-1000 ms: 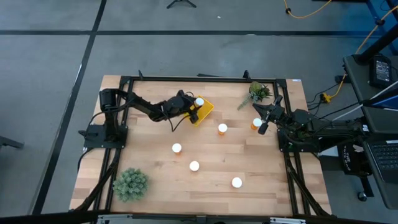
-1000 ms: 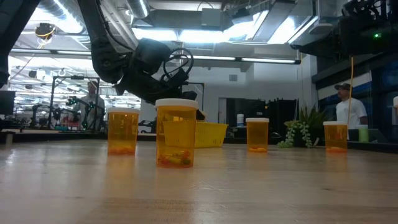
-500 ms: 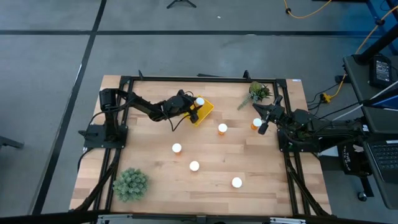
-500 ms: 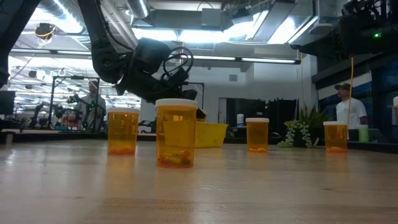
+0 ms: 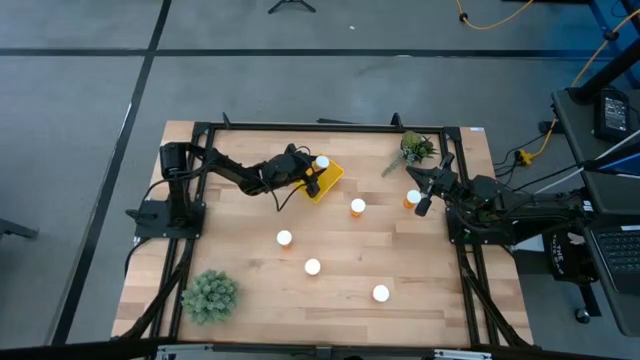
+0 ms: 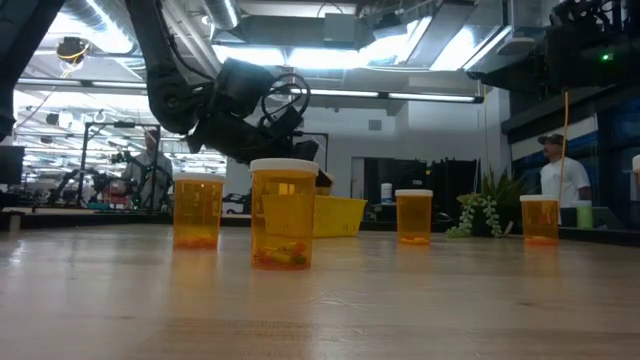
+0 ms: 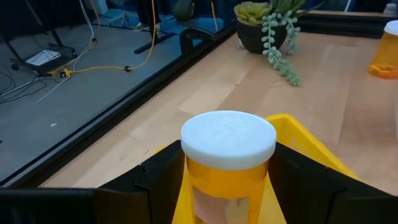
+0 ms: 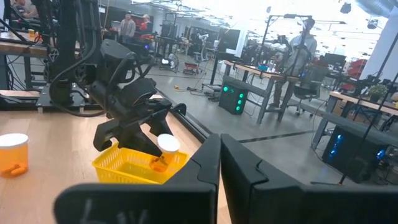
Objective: Pick and place pill bottles into a basket
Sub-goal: Put the pill bottle into the bin
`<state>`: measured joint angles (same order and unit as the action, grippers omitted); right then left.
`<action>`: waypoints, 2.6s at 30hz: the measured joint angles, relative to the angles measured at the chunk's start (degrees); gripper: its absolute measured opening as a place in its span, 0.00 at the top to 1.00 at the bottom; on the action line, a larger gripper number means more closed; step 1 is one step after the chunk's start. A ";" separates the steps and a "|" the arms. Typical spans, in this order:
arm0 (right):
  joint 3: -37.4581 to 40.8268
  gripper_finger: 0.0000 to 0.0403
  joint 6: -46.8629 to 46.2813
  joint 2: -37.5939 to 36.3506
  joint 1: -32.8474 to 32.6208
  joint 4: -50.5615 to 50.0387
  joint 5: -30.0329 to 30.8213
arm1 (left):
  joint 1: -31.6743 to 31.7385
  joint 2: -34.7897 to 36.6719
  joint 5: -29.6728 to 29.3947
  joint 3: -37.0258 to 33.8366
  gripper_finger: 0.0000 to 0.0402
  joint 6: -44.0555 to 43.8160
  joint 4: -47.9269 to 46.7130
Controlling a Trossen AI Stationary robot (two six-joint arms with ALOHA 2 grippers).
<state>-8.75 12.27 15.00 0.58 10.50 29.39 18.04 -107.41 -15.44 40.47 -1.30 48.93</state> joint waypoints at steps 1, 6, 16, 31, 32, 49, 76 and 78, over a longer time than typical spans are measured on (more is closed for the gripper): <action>0.00 0.96 0.02 0.00 -0.01 0.00 0.00 | 0.00 -0.45 0.05 0.00 0.46 -0.02 0.71; 0.00 0.96 0.01 -0.01 -0.02 0.02 -0.01 | -0.38 -2.92 -0.23 0.02 0.46 1.35 4.08; 0.00 0.96 0.00 -0.01 -0.01 0.00 -0.01 | -0.59 -3.17 -0.50 0.01 0.46 2.08 4.01; 0.00 0.96 0.00 -0.02 -0.01 0.00 -0.01 | -0.59 -3.17 -0.57 0.00 0.46 2.54 3.98; 0.00 0.96 0.00 -0.02 -0.01 0.00 -0.01 | -0.59 -3.17 -0.57 0.00 0.46 3.22 3.98; 0.00 0.96 0.00 -0.01 -0.02 -0.02 -0.01 | -0.76 -3.17 -4.53 0.00 0.46 10.05 4.00; 0.00 0.96 -0.03 -0.01 -0.02 -0.09 0.01 | -3.51 9.06 -4.35 -0.04 0.46 17.14 -2.43; 0.00 0.96 -0.33 -0.02 0.00 -0.62 -0.01 | -3.47 13.11 -4.35 -0.04 0.46 17.13 -9.17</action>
<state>-8.75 11.94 14.98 0.58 9.88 29.39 14.58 -94.31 -19.79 40.42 15.83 39.75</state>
